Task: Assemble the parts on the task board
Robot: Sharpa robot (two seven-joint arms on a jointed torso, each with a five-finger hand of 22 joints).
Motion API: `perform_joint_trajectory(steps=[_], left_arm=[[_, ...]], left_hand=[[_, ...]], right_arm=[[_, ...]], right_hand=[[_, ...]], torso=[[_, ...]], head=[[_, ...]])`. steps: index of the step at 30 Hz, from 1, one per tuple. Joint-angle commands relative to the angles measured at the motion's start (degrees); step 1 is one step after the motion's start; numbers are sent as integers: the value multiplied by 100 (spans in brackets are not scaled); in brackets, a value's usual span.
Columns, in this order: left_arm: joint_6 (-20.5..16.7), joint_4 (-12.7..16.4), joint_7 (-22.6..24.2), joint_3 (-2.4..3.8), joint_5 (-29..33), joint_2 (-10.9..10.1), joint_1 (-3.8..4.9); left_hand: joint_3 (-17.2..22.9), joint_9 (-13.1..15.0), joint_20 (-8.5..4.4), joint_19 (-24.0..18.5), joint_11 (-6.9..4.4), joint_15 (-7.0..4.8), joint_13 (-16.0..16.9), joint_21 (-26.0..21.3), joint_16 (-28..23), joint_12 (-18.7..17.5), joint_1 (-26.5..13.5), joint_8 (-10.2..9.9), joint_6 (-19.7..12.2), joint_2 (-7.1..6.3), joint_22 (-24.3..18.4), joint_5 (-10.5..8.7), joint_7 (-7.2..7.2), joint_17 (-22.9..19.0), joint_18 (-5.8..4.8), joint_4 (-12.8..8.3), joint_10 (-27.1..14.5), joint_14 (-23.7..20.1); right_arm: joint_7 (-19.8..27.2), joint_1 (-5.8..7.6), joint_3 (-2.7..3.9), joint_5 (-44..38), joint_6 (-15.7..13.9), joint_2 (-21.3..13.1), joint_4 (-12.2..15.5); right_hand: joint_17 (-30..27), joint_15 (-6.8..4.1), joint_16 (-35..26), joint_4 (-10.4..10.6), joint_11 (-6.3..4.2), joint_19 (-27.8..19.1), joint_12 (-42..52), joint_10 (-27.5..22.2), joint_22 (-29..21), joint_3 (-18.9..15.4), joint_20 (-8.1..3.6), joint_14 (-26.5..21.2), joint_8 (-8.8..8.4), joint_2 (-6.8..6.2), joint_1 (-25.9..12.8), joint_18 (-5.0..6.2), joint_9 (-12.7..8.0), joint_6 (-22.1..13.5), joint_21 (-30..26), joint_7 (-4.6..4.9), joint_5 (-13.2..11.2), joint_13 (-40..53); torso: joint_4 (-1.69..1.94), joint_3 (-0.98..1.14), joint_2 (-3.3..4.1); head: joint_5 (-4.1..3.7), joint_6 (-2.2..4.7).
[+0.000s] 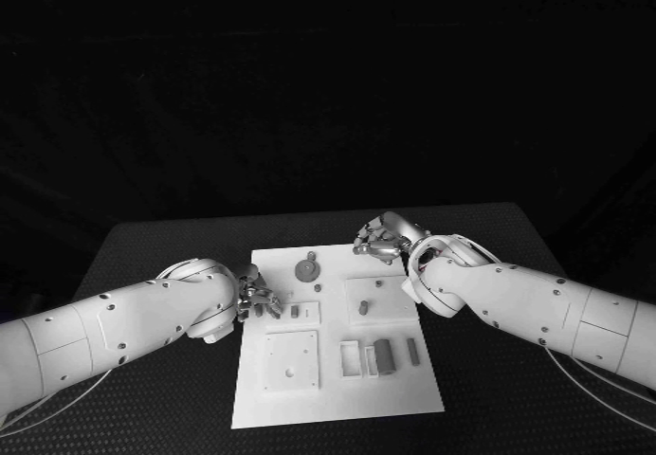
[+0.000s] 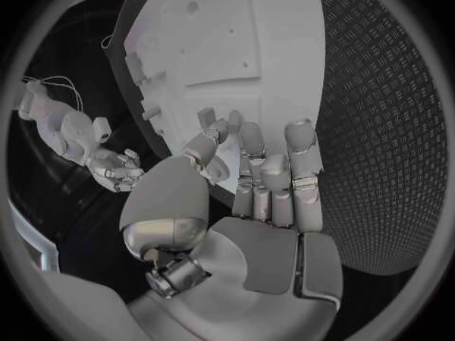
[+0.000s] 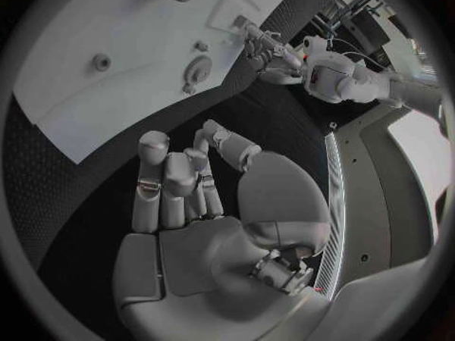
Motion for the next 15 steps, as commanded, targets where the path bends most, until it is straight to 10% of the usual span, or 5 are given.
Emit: perform_joint_trajectory(steps=[1, 15], left_arm=[[93, 6, -52, -9, -156, 11, -13], [341, 12, -150, -9, -60, 18, -12]], left_hand=[[107, 19, -9, 47, -5, -86, 11, 37, 7, 30, 411, -15, 72, 366, 124, 56, 26, 10, 51, -72, 48, 59], [39, 111, -3, 88, -32, -111, 59, 73, 14, 59, 269, -47, 162, 384, 118, 428, -3, 49, 36, -30, 109, 106]], right_arm=[[42, 1, 3, -10, 60, 1, 7], [43, 1, 3, -9, 67, -1, 7]], right_hand=[[4, -31, -22, -12, 9, 23, -35, 45, 104, 13, -14, -5, -20, -38, -2, 163, 5, 30, -20, 6, 24, -6], [4, -31, -23, -12, 9, 23, -35, 45, 104, 13, -13, -5, -21, -38, -2, 163, 7, 30, -20, 6, 24, -6]], torso=[[-2, 3, 1], [1, 4, -1]], head=[[2, 5], [-1, -9]])
